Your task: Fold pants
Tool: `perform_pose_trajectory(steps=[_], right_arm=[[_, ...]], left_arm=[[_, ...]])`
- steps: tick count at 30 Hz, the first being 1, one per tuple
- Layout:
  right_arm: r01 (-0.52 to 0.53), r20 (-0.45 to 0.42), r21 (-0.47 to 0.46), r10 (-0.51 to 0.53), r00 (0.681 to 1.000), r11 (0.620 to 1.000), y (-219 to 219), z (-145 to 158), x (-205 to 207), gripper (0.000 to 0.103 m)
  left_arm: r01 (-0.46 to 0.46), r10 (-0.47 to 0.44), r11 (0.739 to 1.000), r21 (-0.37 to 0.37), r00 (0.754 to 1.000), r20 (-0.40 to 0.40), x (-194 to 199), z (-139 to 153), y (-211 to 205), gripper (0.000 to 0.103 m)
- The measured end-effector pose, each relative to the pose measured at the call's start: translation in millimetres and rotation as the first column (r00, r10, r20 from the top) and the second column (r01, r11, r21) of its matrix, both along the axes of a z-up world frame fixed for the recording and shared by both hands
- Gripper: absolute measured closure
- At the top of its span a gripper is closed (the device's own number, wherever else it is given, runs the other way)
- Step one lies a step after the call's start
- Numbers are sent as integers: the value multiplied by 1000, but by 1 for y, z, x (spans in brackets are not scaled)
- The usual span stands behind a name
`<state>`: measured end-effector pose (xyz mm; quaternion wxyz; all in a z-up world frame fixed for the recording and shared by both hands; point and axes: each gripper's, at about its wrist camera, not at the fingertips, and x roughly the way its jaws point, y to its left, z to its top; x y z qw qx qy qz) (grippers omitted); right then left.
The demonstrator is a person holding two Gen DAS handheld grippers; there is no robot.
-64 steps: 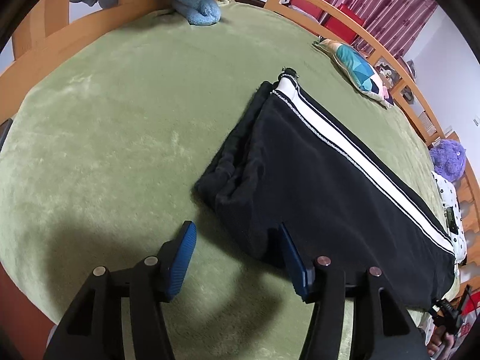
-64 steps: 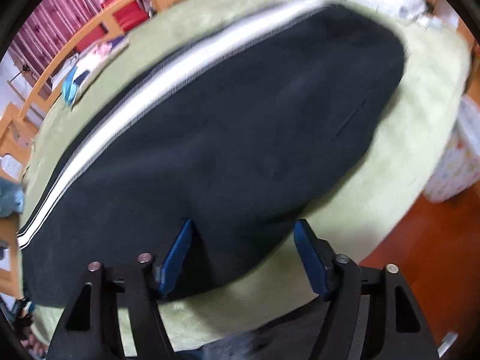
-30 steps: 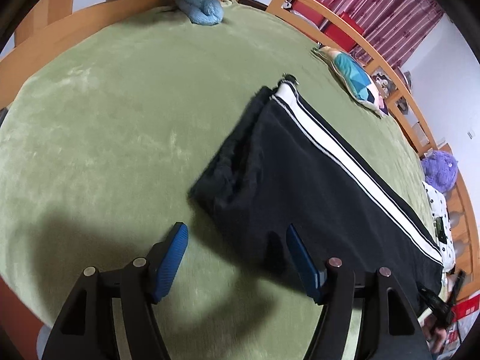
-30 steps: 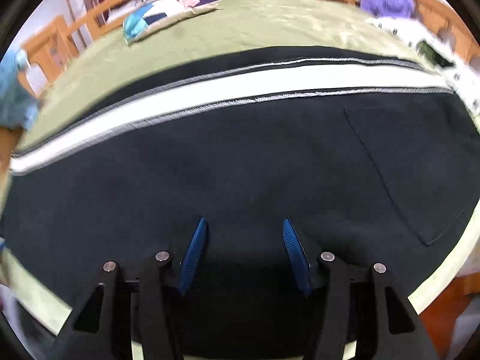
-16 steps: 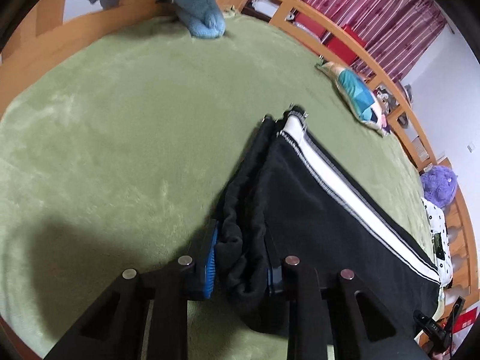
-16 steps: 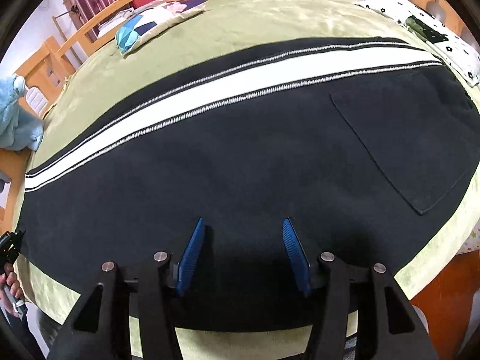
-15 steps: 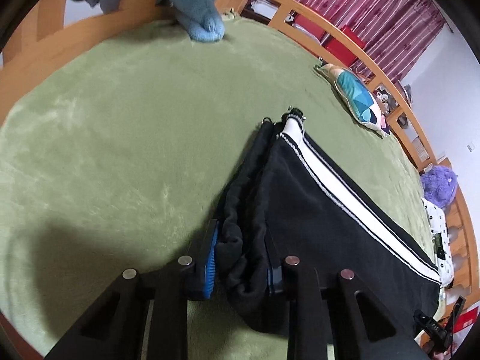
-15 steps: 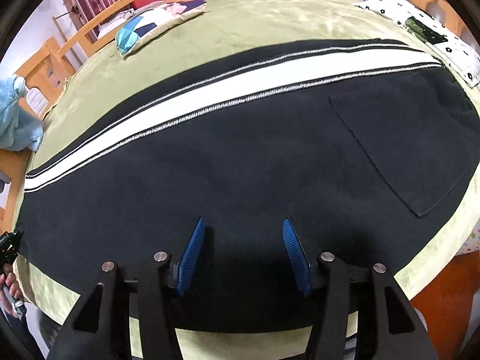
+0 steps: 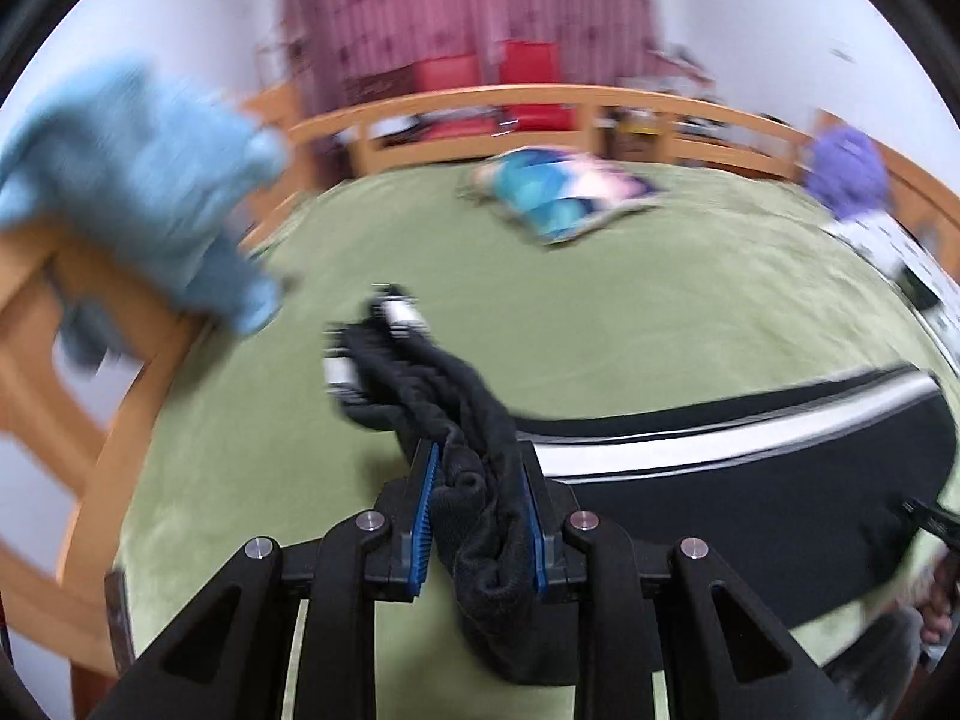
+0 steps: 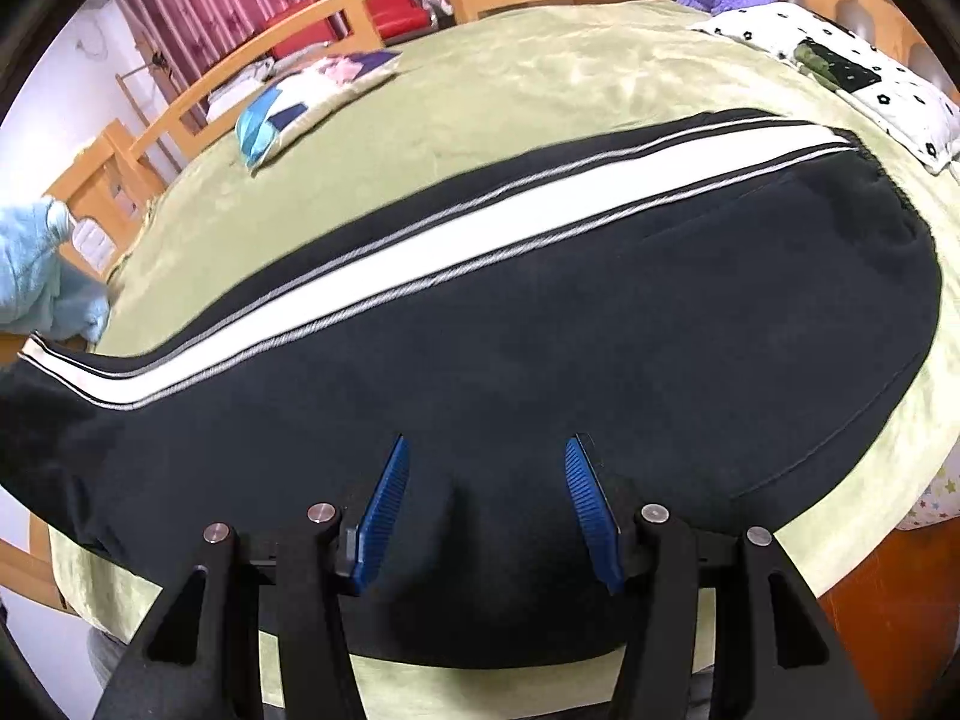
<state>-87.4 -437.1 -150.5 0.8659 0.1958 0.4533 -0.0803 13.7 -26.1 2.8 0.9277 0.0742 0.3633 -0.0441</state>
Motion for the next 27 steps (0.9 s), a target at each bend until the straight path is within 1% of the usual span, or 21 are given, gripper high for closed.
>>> perform_pose_trajectory(steps=[2,3,4,5,7,9,12,14,15,17,19,20,21,23,24,25,27], right_arm=[[4,13,10,-4,1000,1000,-15,4,-3,49],[10,17,6,-10,1000,1000,-23,7,-7,49],[17,21,1,-17,1000,1000,-30,9,-11,49],[26,25,1,-26,999,1000,-38,11,-14,49],[44,30,1,-45,999,999,-54,13,-27,49],[67,19,-9,-66,998,998,-70,15,-41,49],[104,13,-17,-104,994,994,-88,13,-60,49],[114,3,-11,-113,994,993,-97,8,-70,49],[120,-5,-12,-120,993,993,-100,6,-74,49],[124,-14,-11,-124,992,992,-101,0,-75,49],[120,-21,-7,-120,993,993,-100,-4,-74,49],[114,-18,-5,-114,993,993,-99,-6,-74,49],[111,-15,-1,-111,994,994,-97,-6,-72,49],[95,-10,14,-95,995,995,-91,-7,-63,49],[83,-2,23,-83,997,996,-86,-5,-57,49],[73,7,28,-74,997,997,-79,-4,-50,49],[45,29,44,-46,998,998,-67,0,-39,49]], left_arm=[[69,-69,997,-19,998,-5,-3,3,-45,80],[105,-105,994,-29,994,-14,-4,0,-72,80],[128,-129,991,-31,992,-20,-3,-5,-92,80],[163,-164,986,-34,986,-28,-3,-13,-121,80],[221,-223,974,-46,973,-54,-2,-30,-163,80],[272,-277,960,-69,956,-99,-1,-50,-206,80],[345,-354,935,-82,925,-140,-7,-84,-257,80],[373,-386,923,-97,903,-188,-16,-105,-279,80],[380,-397,917,-117,890,-223,-18,-118,-286,79],[389,-406,914,-118,871,-275,-21,-137,-296,75],[407,-424,906,-121,864,-272,-28,-140,-298,62],[420,-437,899,-123,859,-265,-33,-136,-295,41],[430,-450,893,-132,858,-248,-38,-129,-290,26],[447,-472,880,-161,861,-187,-43,-109,-268,25],[447,-471,880,-164,865,-171,-44,-102,-260,23],[438,-461,885,-160,873,-159,-44,-96,-249,23],[386,-405,910,-151,905,-127,-40,-86,-217,23]])
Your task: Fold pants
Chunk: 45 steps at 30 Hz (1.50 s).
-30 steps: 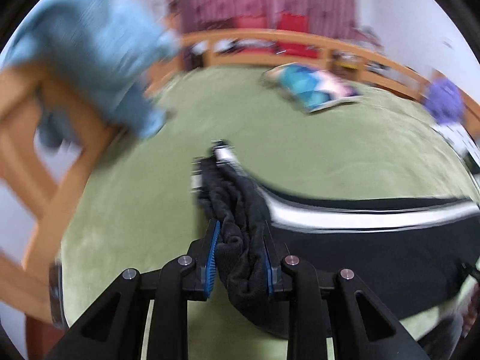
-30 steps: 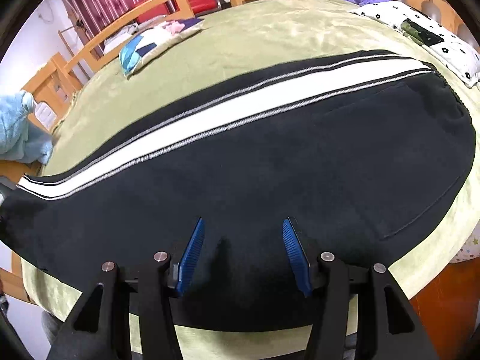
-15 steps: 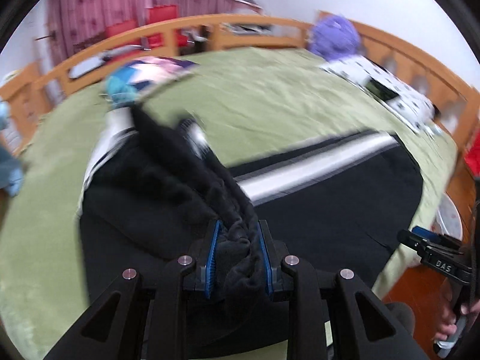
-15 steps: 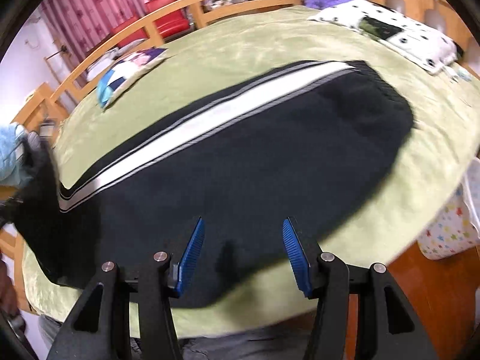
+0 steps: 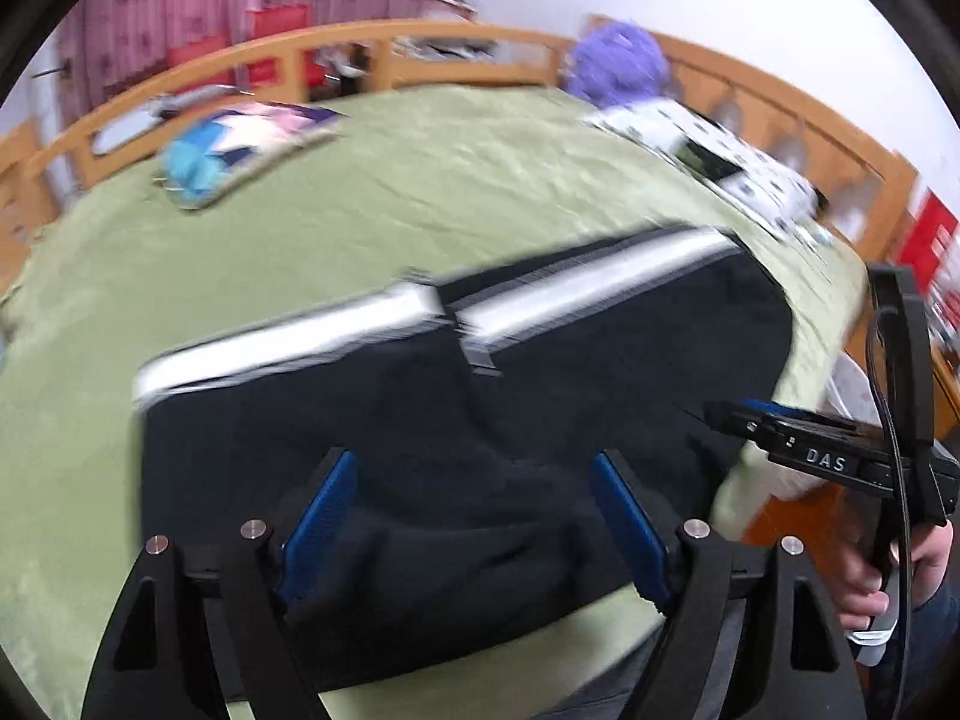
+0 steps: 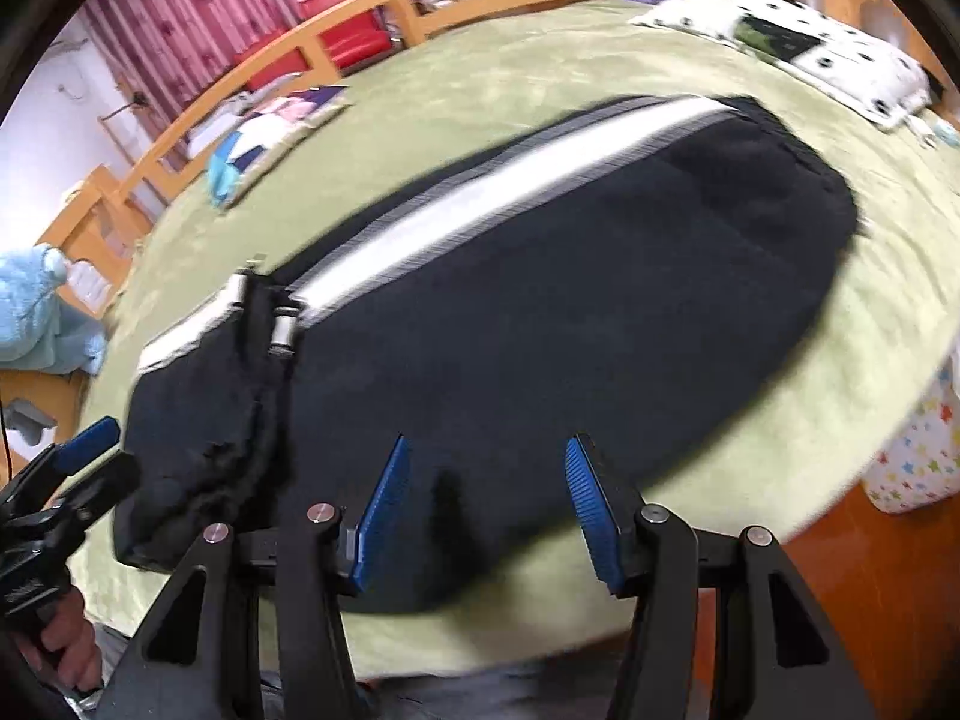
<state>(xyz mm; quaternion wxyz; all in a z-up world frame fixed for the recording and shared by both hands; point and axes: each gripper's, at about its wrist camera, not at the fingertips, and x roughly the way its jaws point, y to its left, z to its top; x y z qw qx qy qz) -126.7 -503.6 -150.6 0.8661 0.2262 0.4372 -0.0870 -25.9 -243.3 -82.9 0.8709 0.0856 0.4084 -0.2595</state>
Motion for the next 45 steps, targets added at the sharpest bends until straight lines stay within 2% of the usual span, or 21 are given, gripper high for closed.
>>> perform_pose_trajectory(steps=[4,6,8,11,13,14,16,17,19,21,23,25,27,29,30,33,36,37,39,42,45], right_arm=[[-89,37,56,87,996,994,36,3,26,49],[-137,56,93,132,990,986,56,3,37,49],[-176,71,135,168,983,975,73,2,46,49],[-217,68,185,207,976,959,96,-5,60,44],[-225,29,197,224,974,954,109,-17,71,43],[-225,-9,207,231,973,952,116,-25,77,44],[-239,-36,239,254,966,941,126,-37,82,52],[-252,-41,202,265,963,946,133,-39,82,55],[-274,-59,133,283,957,953,142,-40,82,77],[-276,26,198,277,961,941,133,-29,75,83],[-233,142,207,206,968,950,112,-5,59,85],[-189,138,186,165,977,964,97,3,52,85],[-194,48,145,189,981,970,97,-15,55,81],[-203,-72,158,217,974,966,104,-41,62,69],[-210,-83,150,224,971,966,106,-48,62,69],[-246,-36,110,251,967,963,102,-36,50,63],[-205,38,59,203,978,977,69,-17,26,44],[-179,55,44,177,983,983,57,-12,20,44],[-50,60,-48,53,997,998,21,-3,5,43],[109,54,-28,-107,993,994,-40,-6,-15,37],[247,6,-42,-247,969,968,-88,-22,-19,37]], left_arm=[[-187,187,982,-16,982,23,15,-1,82,23],[-296,296,955,-8,955,32,25,-9,125,23],[-360,360,933,2,933,11,36,-16,157,25],[-419,419,908,-12,908,-8,42,-23,198,25],[-433,432,901,-32,902,-18,42,-25,214,25],[-431,430,901,-46,902,-28,42,-26,220,25],[-418,416,907,-54,909,-36,44,-29,228,25],[-404,403,914,-46,915,-36,45,-31,229,25],[-381,380,924,-28,924,-40,49,-35,227,25],[-360,359,933,-12,931,-65,52,-40,223,25],[-336,332,941,-33,940,-84,51,-41,223,25],[-315,309,948,-53,946,-98,52,-41,219,24],[-292,281,954,-72,951,-130,55,-44,211,24],[-280,263,956,-89,950,-168,59,-50,204,24],[-283,261,954,-97,946,-192,61,-55,200,24],[-288,253,950,-121,936,-243,70,-64,192,24],[-281,239,951,-132,934,-266,81,-73,182,25],[-275,232,953,-131,934,-271,87,-77,176,25],[-263,221,956,-126,934,-279,97,-83,169,25],[-273,227,955,-115,925,-306,111,-96,158,25],[-269,219,956,-116,920,-324,124,-107,148,26]])
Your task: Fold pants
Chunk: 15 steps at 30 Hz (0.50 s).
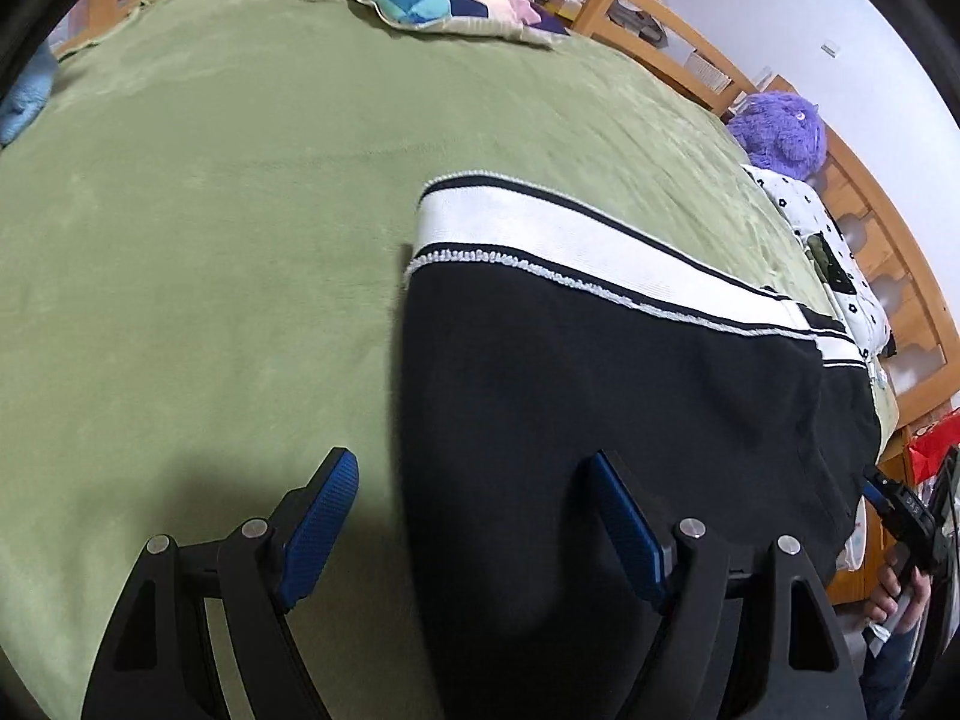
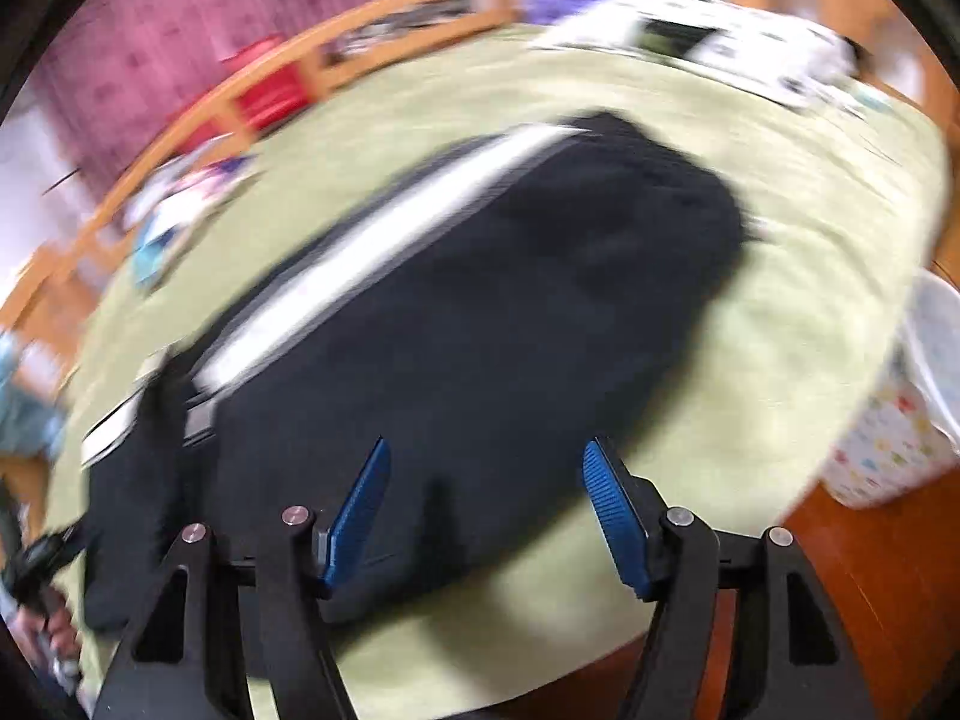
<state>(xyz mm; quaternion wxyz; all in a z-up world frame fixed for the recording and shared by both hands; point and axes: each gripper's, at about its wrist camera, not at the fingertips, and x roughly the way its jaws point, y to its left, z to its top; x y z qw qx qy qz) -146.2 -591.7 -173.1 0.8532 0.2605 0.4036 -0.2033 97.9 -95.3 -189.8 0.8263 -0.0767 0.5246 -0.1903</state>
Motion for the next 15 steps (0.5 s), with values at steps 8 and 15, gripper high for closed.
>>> perform_pose_trajectory(steps=[8,15], right_arm=[[87,70,123,-96,993,989,-67,-30,10,37],[110,145,214,-143,979,971,-122,-46,49,33]], left_arm=[[15,-16,999,-50,1000,-10,28,-6,-11,47],[-18,12,993,-114,999,-52,40,-13,-11,67]])
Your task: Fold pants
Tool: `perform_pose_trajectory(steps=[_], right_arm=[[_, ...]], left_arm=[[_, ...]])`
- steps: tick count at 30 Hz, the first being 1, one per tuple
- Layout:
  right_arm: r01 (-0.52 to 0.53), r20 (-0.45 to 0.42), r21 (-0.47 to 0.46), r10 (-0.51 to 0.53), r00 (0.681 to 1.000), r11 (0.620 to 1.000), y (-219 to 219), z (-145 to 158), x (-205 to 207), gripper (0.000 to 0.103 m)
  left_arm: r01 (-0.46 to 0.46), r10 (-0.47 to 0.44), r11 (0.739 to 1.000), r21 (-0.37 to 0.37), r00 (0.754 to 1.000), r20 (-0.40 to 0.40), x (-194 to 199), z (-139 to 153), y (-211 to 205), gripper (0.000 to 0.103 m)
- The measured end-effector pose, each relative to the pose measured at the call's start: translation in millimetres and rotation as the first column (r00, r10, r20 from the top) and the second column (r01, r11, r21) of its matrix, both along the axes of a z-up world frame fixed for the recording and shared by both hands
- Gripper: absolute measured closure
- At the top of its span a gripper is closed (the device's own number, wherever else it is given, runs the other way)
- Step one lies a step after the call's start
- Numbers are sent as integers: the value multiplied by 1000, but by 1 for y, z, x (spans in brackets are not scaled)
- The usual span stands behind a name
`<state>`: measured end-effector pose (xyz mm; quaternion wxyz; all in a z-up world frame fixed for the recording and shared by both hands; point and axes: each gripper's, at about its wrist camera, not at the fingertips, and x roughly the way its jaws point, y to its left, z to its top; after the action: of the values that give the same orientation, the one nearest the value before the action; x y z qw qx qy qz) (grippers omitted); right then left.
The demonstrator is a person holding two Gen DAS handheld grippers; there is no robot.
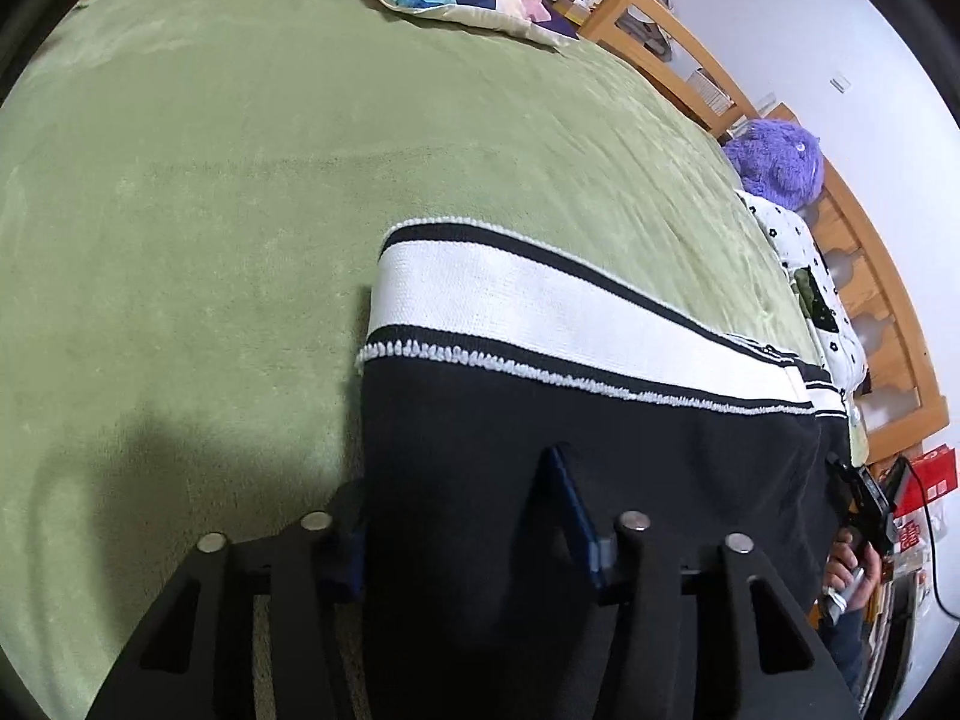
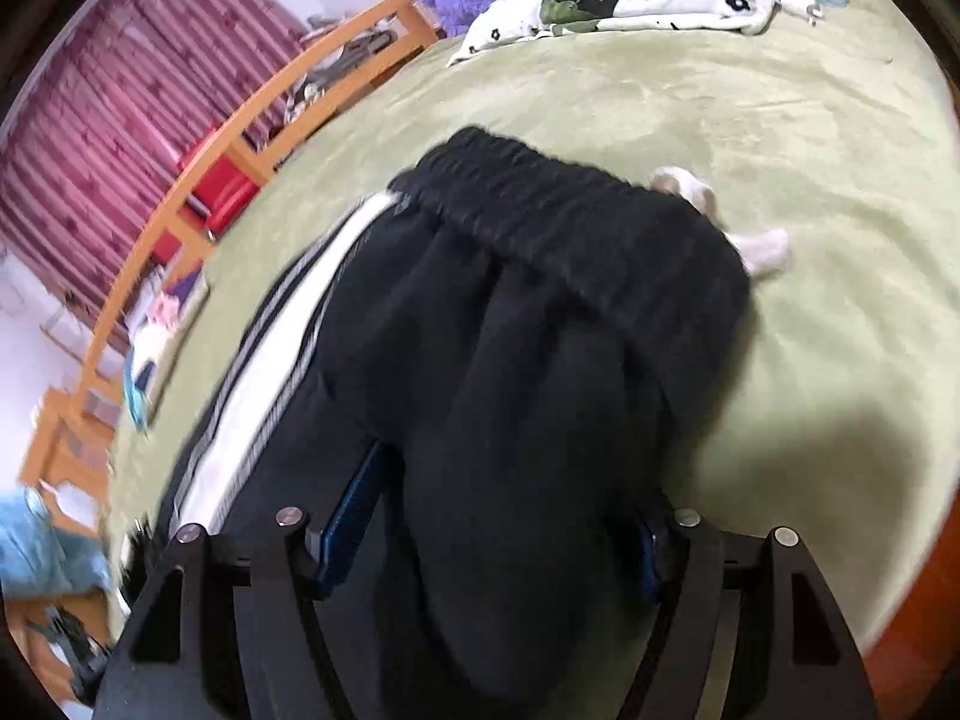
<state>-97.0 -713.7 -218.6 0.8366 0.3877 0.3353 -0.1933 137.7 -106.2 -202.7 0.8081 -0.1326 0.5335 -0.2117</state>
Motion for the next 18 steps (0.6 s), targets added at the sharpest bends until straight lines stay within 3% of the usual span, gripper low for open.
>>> perform_pose_trajectory(steps=[2,3,4,9,12,16,18], right_arm=[[14,20,30,-14,1000,999,-8,-4,11,42],[12,34,30,-13,999,999,-8,-3,13,64],[-3,65,43,1,998,999,-6,-4,13,78],[2,80,-74,4,997,997,25,37,18,86],[4,108,-78,5,994,997,41,63,14,87],[-35,131,-116,51,990,993,81,91,20,88],[-63,150,-109,79,986,992,105,103,28,88]], left_arm=[[-11,11,1000,-14,1000,-3,-1,2,2,83],[-8,7,1000,-27,1000,-2,-1,5,4,90],[-2,3,1000,-31,1000,5,-2,9,5,91],[28,-26,1000,-14,990,135,-11,46,14,91],[8,1,993,-116,997,80,-3,52,40,91],[1,8,998,-57,989,150,-6,68,66,92],[-33,42,998,-62,987,157,-2,76,97,92]])
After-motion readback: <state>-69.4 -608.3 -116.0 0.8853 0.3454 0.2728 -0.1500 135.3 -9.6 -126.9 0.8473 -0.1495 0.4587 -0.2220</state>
